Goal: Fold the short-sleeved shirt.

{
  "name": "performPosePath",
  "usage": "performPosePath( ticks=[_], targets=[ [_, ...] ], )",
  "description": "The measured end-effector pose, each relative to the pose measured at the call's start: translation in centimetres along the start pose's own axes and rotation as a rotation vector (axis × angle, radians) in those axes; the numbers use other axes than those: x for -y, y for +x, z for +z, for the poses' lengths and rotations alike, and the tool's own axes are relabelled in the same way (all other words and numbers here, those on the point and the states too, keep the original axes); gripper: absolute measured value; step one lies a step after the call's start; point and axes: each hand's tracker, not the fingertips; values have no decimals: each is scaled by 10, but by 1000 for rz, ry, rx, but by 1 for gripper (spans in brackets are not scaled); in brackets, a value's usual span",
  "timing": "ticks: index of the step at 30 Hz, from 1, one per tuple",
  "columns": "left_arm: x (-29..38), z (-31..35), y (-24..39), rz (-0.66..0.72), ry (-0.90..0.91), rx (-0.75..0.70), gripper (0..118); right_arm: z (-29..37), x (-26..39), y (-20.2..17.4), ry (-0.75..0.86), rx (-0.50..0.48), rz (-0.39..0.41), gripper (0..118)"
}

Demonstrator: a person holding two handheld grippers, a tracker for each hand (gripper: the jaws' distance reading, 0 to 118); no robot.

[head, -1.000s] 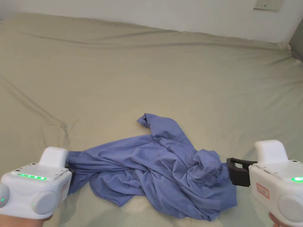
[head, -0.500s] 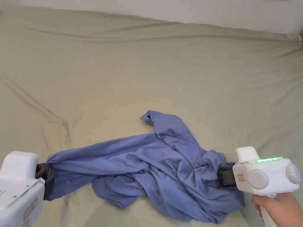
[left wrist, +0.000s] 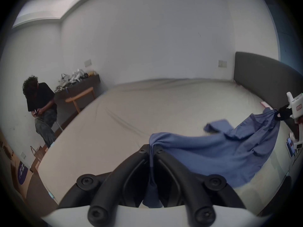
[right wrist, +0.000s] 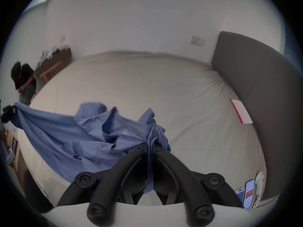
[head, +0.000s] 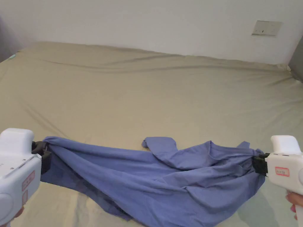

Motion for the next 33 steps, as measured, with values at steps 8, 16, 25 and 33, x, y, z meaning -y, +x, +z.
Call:
performPosePath(
  ticks=[8,16,25,33],
  targets=[
    [-77,61,-40,31,181,-55,0,128,-46,33,212,-34,-134,8],
    [-142,107,-69,57,299,-77,0,205,-76,45,364,-14,-189,8],
    [-194,118,-77,28,351,-73,0,245,-109,40,470,18,-171,8],
    [-233,96,-76,-20,342,-74,0,234,-150,43,481,74,-124,8]
  ],
)
